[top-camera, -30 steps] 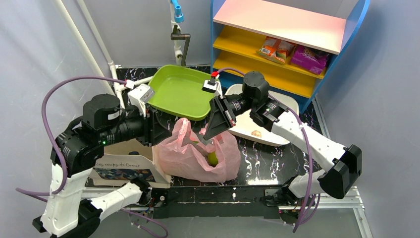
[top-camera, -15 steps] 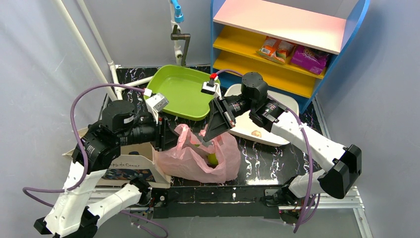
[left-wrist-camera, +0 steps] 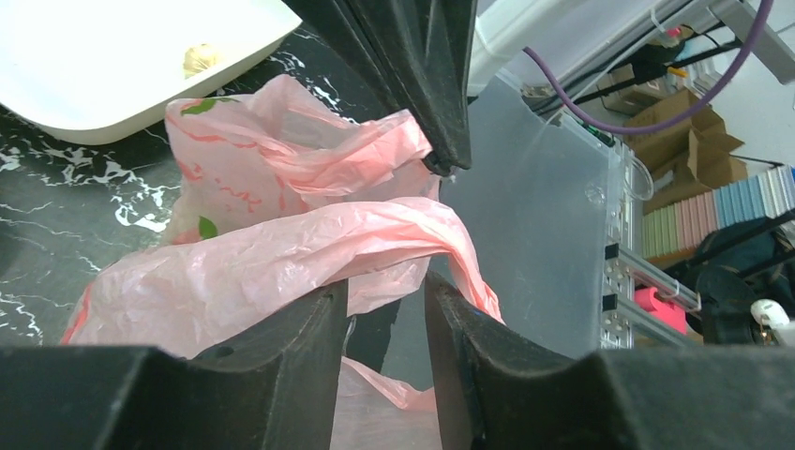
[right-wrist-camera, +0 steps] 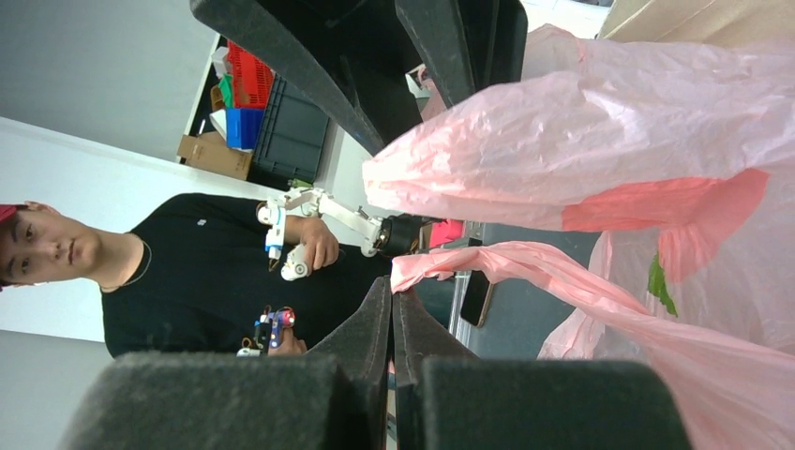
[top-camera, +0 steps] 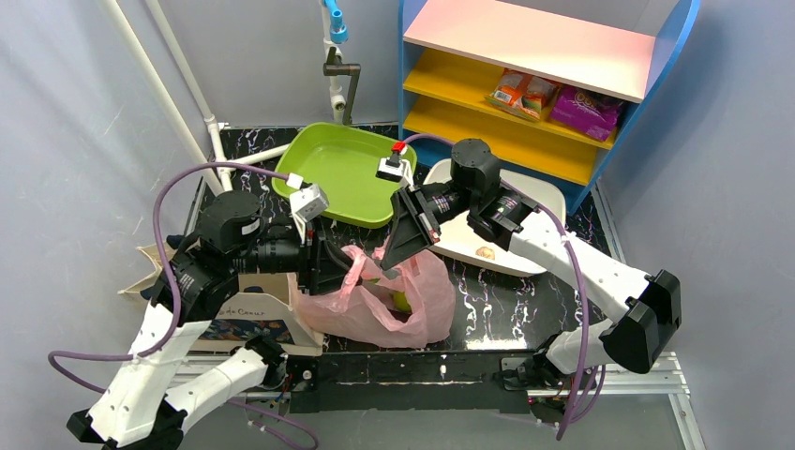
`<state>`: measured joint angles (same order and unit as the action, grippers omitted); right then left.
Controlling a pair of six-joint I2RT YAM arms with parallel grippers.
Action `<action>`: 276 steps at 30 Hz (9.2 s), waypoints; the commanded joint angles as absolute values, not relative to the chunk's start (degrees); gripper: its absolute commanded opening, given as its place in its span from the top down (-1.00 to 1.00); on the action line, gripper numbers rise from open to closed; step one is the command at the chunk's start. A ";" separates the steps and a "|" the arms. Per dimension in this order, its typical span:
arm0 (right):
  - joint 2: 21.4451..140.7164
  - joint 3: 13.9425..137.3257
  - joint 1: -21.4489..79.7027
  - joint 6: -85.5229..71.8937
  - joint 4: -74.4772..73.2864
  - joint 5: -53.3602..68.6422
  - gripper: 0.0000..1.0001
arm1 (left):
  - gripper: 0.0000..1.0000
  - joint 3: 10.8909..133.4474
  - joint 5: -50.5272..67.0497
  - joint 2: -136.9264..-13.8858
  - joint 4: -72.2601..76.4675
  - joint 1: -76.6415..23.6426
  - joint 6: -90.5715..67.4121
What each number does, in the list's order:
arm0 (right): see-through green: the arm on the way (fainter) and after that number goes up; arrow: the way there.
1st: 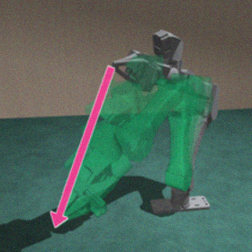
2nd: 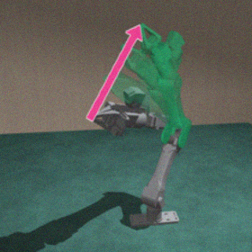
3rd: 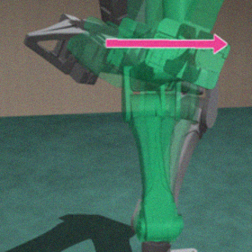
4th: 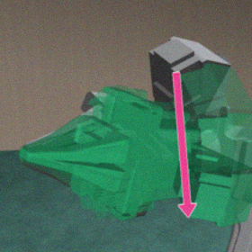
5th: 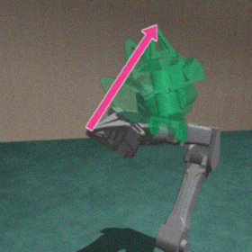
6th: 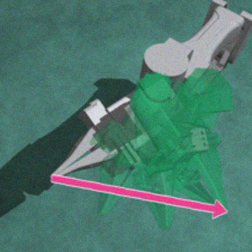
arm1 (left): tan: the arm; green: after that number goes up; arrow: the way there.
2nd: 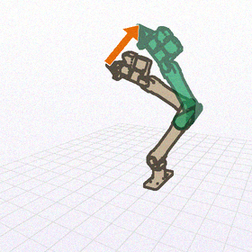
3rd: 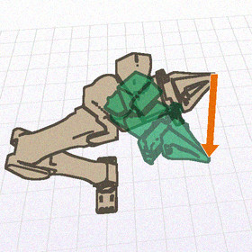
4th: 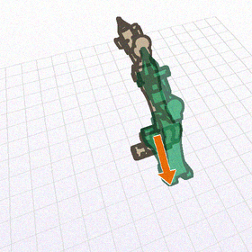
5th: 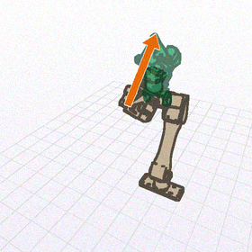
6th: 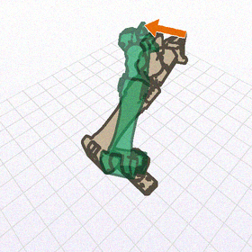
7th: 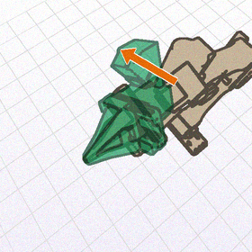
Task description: Place the food into the grocery bag and tie it
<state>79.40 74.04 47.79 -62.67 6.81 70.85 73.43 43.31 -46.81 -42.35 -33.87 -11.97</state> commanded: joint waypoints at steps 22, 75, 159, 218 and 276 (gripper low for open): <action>75.03 73.21 48.85 -58.46 2.19 68.19 0.97 | -0.39 62.59 53.89 -48.60 -22.08 -33.71 -20.01; 78.07 62.86 50.01 -84.55 35.72 69.81 0.97 | -0.58 52.35 46.26 -41.31 -3.39 -33.75 -8.12; 70.84 66.85 53.53 -42.14 0.78 44.05 0.34 | 1.00 51.74 42.81 -41.84 0.78 -33.71 -19.32; 69.37 48.16 67.32 -29.89 65.34 19.19 -0.18 | 1.00 63.15 38.63 -50.20 -9.54 -33.75 -18.72; 67.64 60.22 73.13 -22.97 44.74 -8.07 0.18 | 1.00 71.92 32.25 -51.33 -12.37 -33.75 -13.19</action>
